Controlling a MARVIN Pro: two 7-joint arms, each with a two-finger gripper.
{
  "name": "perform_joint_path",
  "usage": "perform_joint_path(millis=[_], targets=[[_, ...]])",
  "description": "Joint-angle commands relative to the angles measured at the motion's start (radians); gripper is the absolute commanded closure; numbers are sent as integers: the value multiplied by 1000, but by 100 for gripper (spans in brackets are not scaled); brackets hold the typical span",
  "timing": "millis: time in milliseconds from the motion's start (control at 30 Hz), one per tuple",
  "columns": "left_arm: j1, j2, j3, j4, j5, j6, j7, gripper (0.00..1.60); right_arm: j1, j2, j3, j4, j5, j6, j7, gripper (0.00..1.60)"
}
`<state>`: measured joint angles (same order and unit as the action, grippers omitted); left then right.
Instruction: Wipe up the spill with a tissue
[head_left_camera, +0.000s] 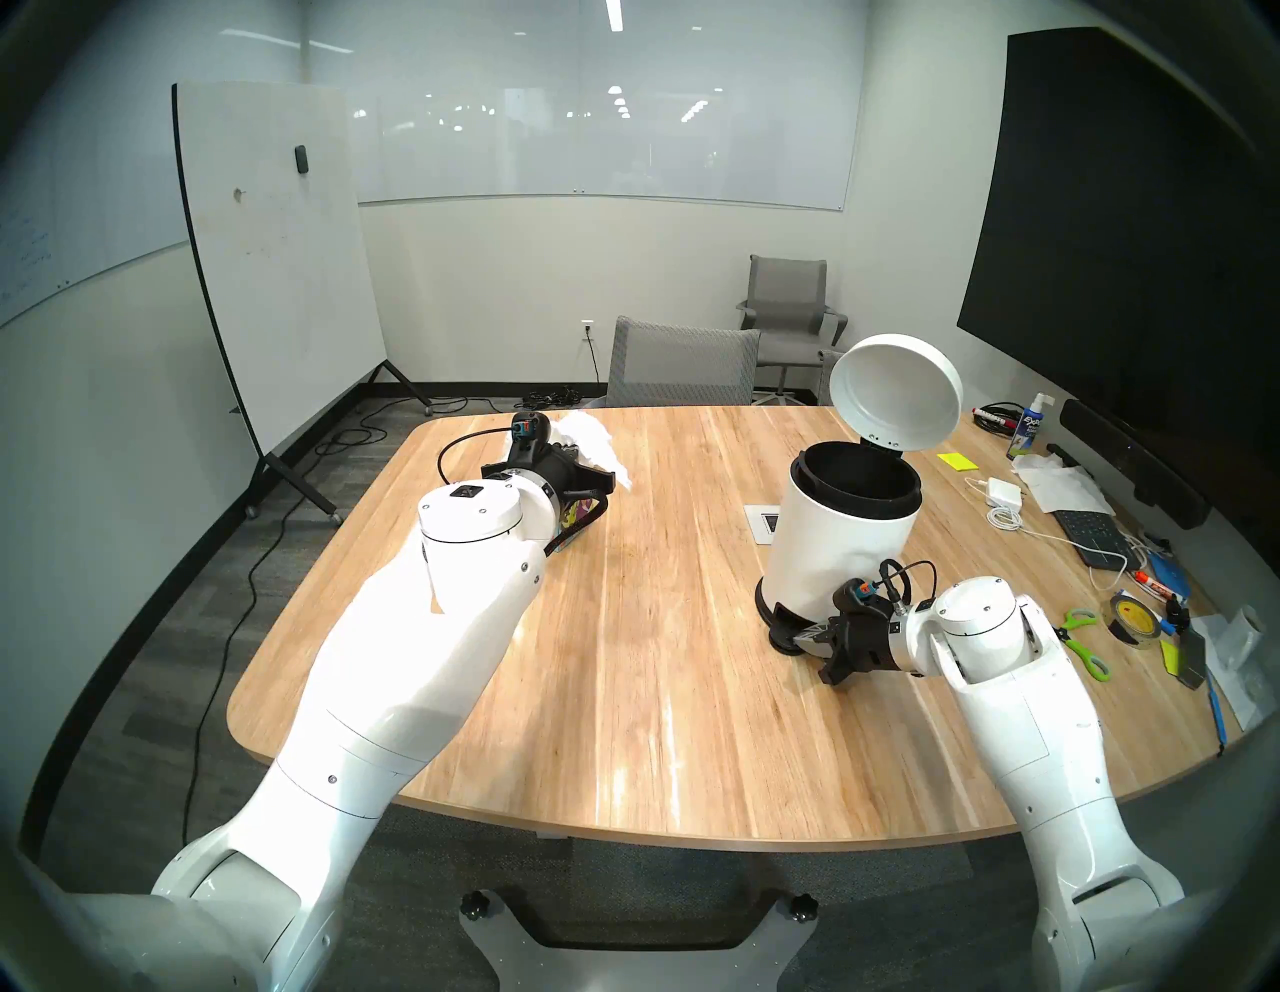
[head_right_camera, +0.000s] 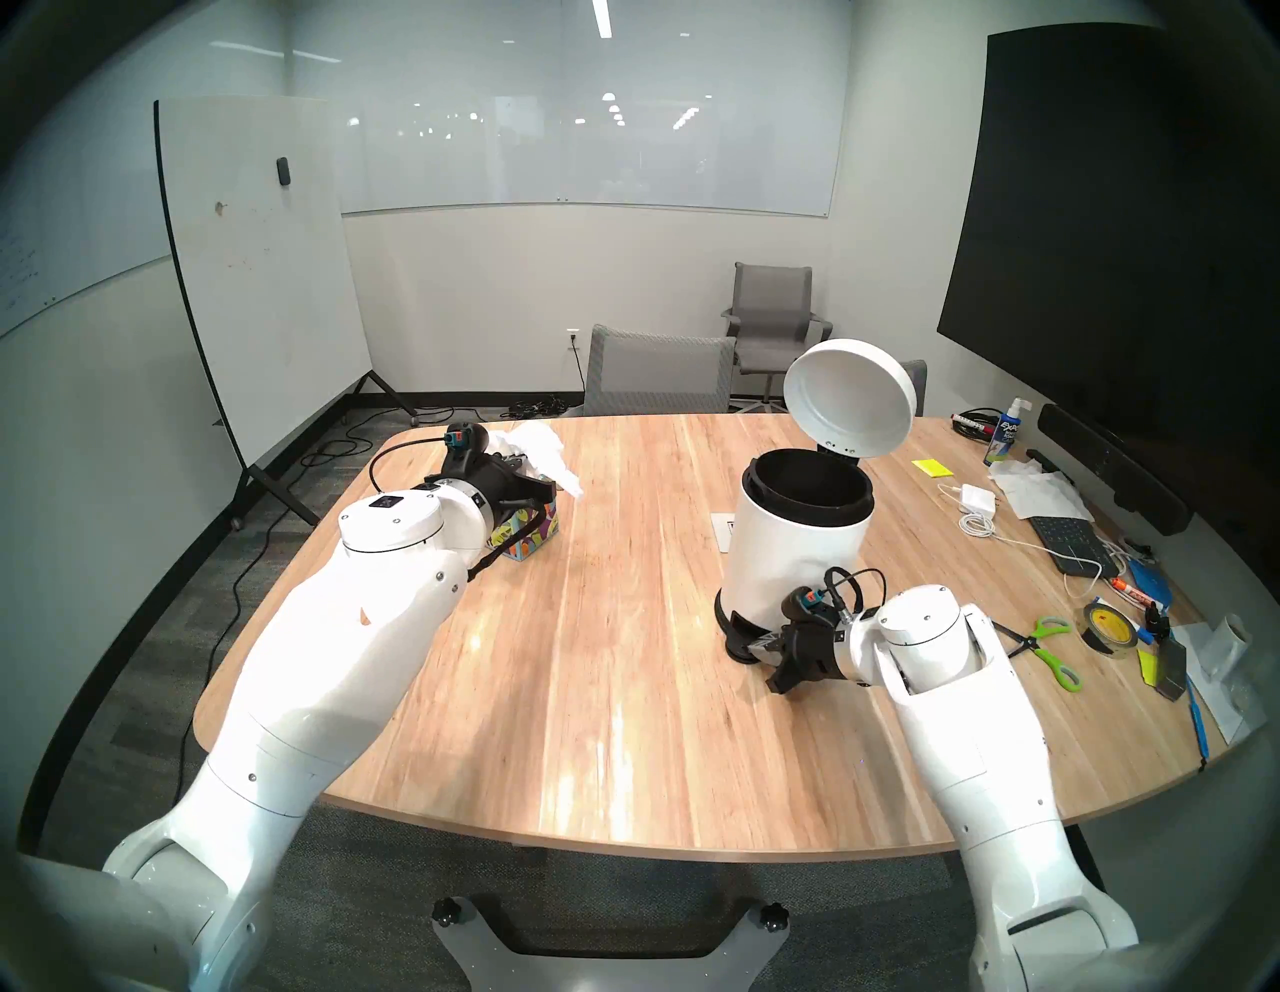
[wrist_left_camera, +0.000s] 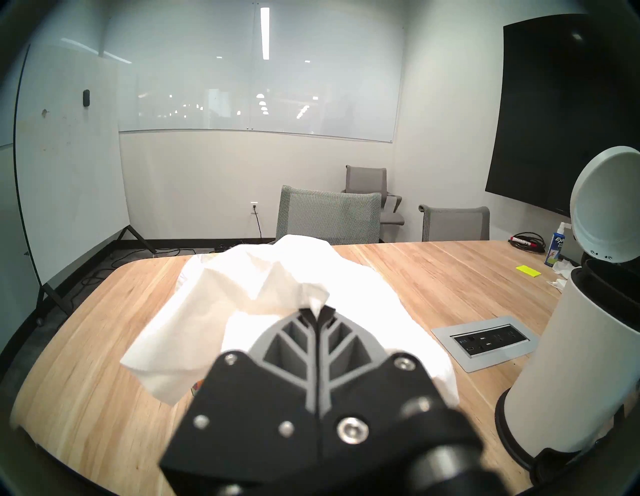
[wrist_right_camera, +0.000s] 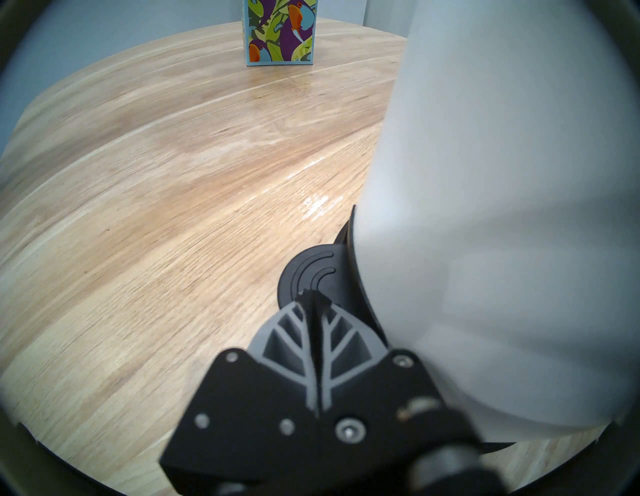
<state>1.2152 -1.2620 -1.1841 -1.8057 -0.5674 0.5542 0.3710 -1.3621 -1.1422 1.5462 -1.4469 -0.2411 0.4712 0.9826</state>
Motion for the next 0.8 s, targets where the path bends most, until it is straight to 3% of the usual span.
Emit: perform_joint_path(millis=[0, 467, 767], targets=[[-48, -9, 26, -30, 14, -19, -25, 160, -17, -9, -24, 35, -18, 6, -13, 160], [-103, -55, 146, -36, 78, -31, -39, 160, -18, -10, -23, 34, -18, 5, -12, 160], [-164, -127, 227, 38, 109, -31, -41, 160, -18, -10, -22, 34, -18, 5, -12, 160]])
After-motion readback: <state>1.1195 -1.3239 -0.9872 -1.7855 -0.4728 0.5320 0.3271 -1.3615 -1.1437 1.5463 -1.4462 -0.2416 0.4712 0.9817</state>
